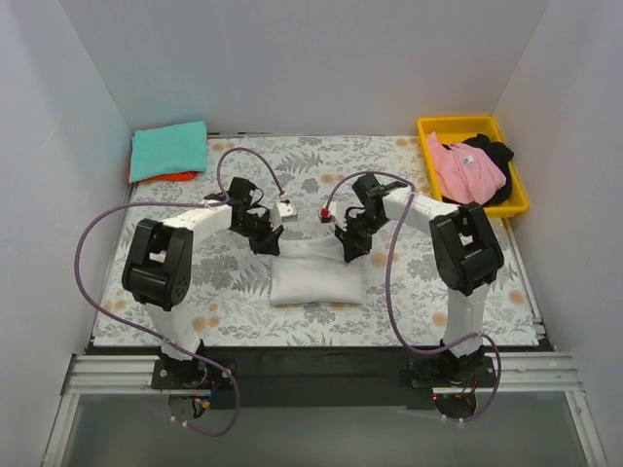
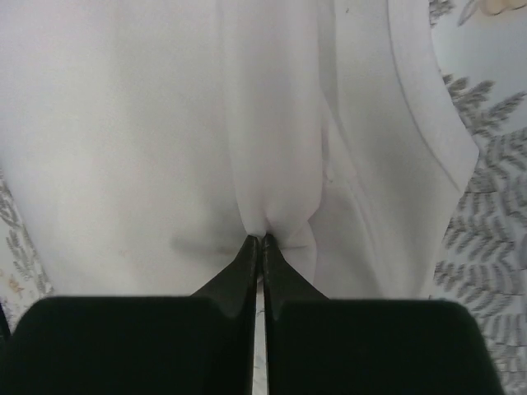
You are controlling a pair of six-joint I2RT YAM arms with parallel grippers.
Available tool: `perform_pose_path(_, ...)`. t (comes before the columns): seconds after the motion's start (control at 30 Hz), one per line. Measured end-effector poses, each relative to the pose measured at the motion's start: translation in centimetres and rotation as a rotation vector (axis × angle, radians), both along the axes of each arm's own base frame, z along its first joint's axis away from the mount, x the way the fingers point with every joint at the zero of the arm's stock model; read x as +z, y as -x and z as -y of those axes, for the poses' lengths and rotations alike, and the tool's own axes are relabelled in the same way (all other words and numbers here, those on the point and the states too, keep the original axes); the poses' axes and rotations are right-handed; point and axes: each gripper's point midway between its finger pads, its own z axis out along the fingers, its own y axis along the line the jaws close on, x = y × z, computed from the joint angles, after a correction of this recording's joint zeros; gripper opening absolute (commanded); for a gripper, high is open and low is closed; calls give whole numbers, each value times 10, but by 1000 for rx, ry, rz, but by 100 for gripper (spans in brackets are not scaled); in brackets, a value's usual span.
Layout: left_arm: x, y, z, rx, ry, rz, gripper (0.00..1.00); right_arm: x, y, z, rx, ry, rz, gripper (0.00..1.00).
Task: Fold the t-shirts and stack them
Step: Fold the tshirt
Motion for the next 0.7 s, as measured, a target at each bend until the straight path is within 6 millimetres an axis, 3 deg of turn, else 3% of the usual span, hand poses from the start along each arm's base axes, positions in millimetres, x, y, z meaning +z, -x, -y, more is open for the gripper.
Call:
perform_pose_path(0.07,4,21,-1,-23,6,-3,0,2,17,4,0,-2,-18,1)
perform_pose_path(0.13,13,40,1,-52,20,4,7,7,36,7,2,0,-37,11)
perform_pose_path(0.17,20,49,1,-65,28,14,22,11,44,7,0,0,-49,19)
perform_pose_path(0.2,27,57,2,-82,37,26,27,17,50,6,-3,-6,-62,40)
perform_pose_path(0.33,56,65,7,-93,87,81,46,49,61,-3,-37,-81,-92,45)
perform_pose_path(0.37,63,65,9,-92,103,90,55,55,61,-4,-52,-102,-103,44)
perform_pose_path(0.43,73,63,15,-86,141,93,57,71,54,-7,-105,-152,-144,34)
perform_pose_path(0.53,83,56,28,-79,180,97,58,88,27,-12,-203,-211,-213,17)
perform_pose_path(0.57,84,54,34,-82,189,104,58,90,17,-15,-234,-223,-237,14)
perform_pose_path(0.6,84,53,42,-91,196,108,58,91,6,-18,-259,-238,-257,4)
perform_pose_path(0.7,74,56,64,-111,195,91,56,82,-10,-30,-315,-249,-340,1)
